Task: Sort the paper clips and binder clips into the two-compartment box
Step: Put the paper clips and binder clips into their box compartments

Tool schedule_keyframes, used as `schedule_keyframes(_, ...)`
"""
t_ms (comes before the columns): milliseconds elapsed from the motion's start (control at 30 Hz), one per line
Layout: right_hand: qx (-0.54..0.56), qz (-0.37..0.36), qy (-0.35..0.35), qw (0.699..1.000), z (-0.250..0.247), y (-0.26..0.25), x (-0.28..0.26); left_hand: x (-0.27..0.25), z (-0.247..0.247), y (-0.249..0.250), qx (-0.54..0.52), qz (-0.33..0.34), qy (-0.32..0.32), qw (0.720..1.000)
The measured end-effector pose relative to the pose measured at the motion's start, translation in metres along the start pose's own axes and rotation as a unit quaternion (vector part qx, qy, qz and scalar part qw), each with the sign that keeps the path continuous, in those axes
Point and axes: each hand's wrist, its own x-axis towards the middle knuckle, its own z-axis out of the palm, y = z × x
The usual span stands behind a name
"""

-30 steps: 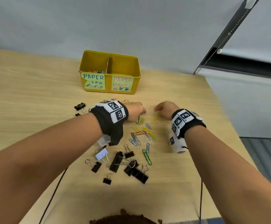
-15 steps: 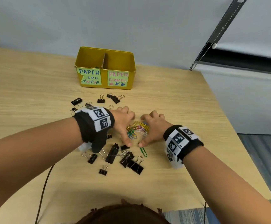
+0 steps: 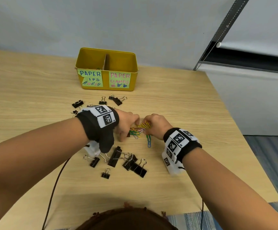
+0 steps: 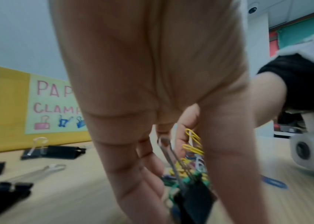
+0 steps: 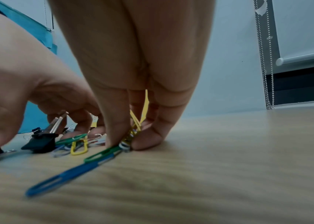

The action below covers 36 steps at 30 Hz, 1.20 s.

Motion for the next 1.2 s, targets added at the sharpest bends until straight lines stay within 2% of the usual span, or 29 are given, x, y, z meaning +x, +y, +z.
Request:
schedule_keyframes(100, 0.013, 0.005, -0.002, 1.0, -0.002, 0.0, 0.001, 0.0, -0.004, 0.002, -0.053, 0.012, 0.05, 0.997)
schedule_keyframes(200, -0.016, 0.024, -0.012, 1.0, 0.001, 0.0, -0.001, 0.004, 0.0, 0.011, -0.014, 0.025, 0.108, 0.994)
schedule_keyframes(267, -0.023, 0.034, -0.019, 0.999, 0.003, 0.0, -0.003, 0.007, 0.002, 0.013, 0.014, 0.018, 0.099, 0.995)
schedule_keyframes(433, 0.032, 0.034, -0.029, 0.998, 0.001, 0.004, -0.005, 0.0, -0.001, 0.001, 0.043, -0.02, 0.031, 0.998)
schedule_keyframes(633, 0.022, 0.032, -0.039, 0.998, -0.003, 0.002, -0.002, -0.012, -0.009, -0.016, 0.055, -0.037, -0.025, 0.997)
schedule_keyframes(700, 0.012, 0.025, -0.037, 0.999, -0.003, -0.001, 0.0, -0.012, -0.012, -0.014, 0.053, -0.032, -0.017, 0.998)
schedule_keyframes(800, 0.004, 0.014, -0.032, 0.999, -0.002, -0.003, 0.0, -0.008, -0.011, -0.004, 0.025, -0.002, 0.035, 0.999)
schedule_keyframes(900, 0.008, 0.006, -0.04, 0.999, -0.002, -0.004, 0.0, -0.006, -0.008, 0.002, 0.048, 0.022, 0.023, 0.998)
schedule_keyframes(1000, 0.02, 0.011, -0.049, 0.999, -0.002, -0.003, -0.003, -0.007, -0.008, -0.001, 0.108, 0.013, -0.005, 0.994)
schedule_keyframes(1200, 0.038, 0.02, -0.027, 0.999, -0.001, 0.002, -0.004, -0.005, -0.002, -0.009, 0.144, -0.007, 0.053, 0.988)
